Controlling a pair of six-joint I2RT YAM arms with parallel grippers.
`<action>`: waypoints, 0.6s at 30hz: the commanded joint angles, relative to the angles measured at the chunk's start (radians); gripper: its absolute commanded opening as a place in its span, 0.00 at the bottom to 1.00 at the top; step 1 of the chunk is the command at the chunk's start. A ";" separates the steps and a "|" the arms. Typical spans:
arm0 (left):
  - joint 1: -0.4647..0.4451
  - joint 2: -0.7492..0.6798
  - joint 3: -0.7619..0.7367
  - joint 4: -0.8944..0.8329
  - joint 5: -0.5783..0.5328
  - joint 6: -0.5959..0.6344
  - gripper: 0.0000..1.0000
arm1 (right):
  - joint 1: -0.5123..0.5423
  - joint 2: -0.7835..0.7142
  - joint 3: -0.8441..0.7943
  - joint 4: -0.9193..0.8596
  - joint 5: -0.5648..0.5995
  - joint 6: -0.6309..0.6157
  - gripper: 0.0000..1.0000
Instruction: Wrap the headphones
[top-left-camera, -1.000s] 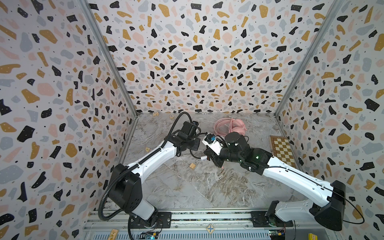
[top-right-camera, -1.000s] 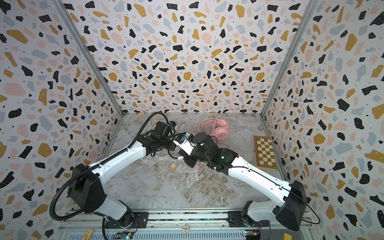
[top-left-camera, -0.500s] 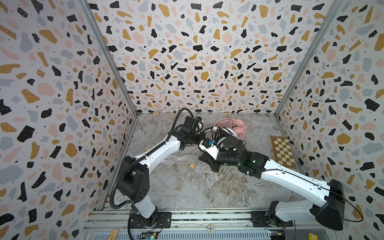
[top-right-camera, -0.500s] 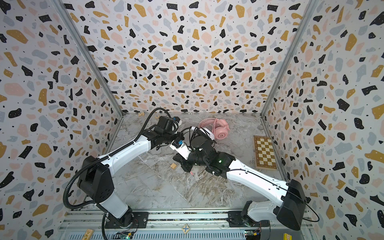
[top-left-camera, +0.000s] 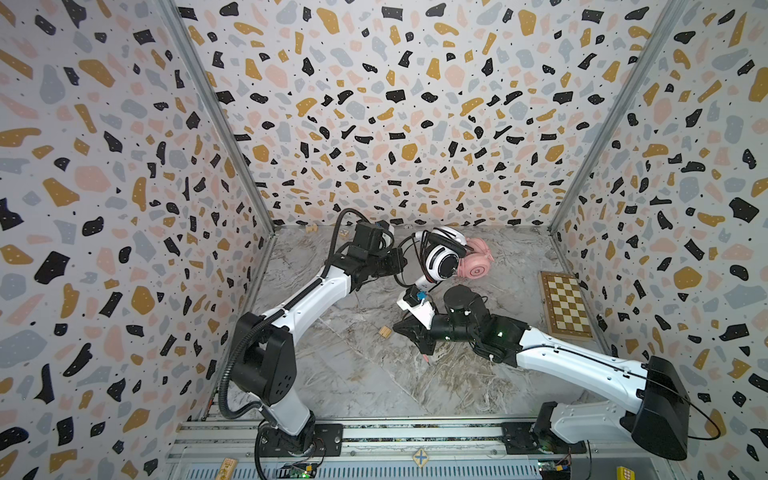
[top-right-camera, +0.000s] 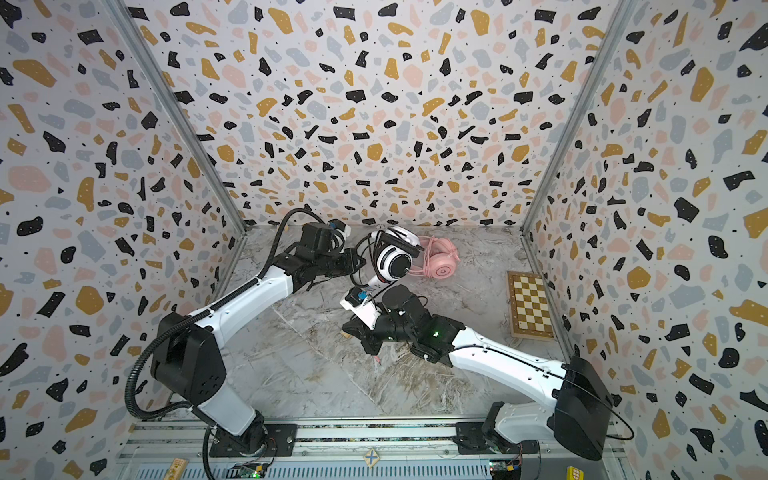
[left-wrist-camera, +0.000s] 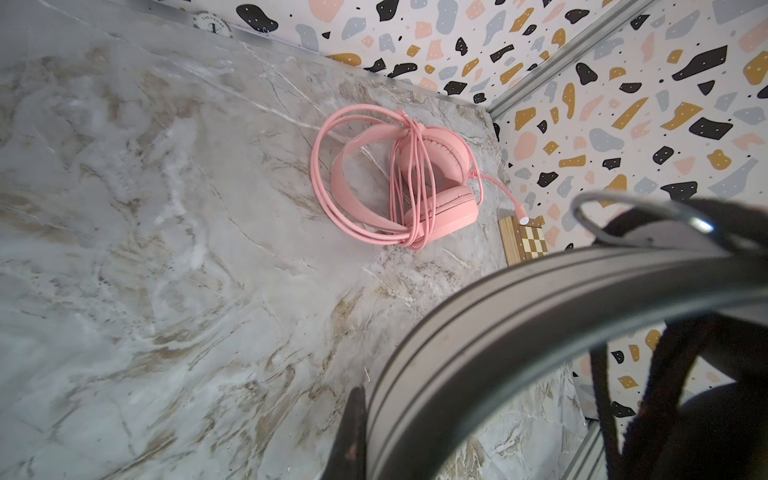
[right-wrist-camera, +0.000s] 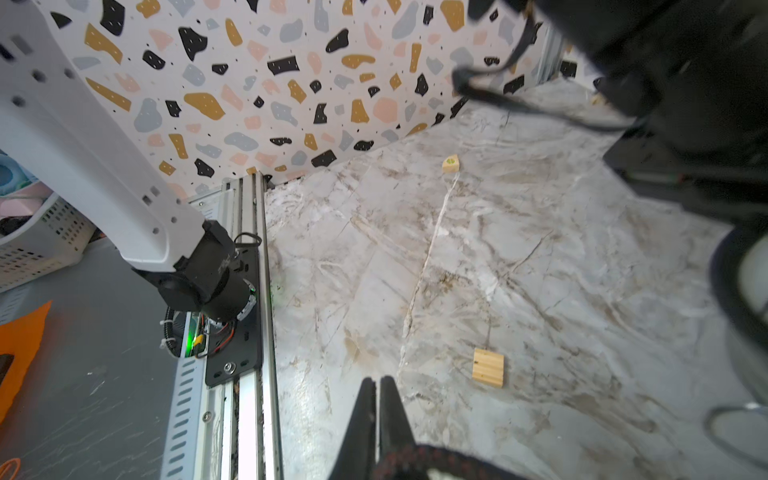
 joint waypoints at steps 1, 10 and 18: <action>0.033 -0.035 0.036 0.149 0.000 -0.082 0.00 | 0.020 -0.083 0.004 0.054 -0.025 0.013 0.05; 0.166 -0.070 0.052 0.196 0.080 -0.158 0.00 | 0.008 -0.259 -0.201 0.050 0.070 0.028 0.05; 0.234 -0.116 0.045 0.206 0.087 -0.195 0.00 | -0.109 -0.337 -0.289 0.033 0.121 0.100 0.05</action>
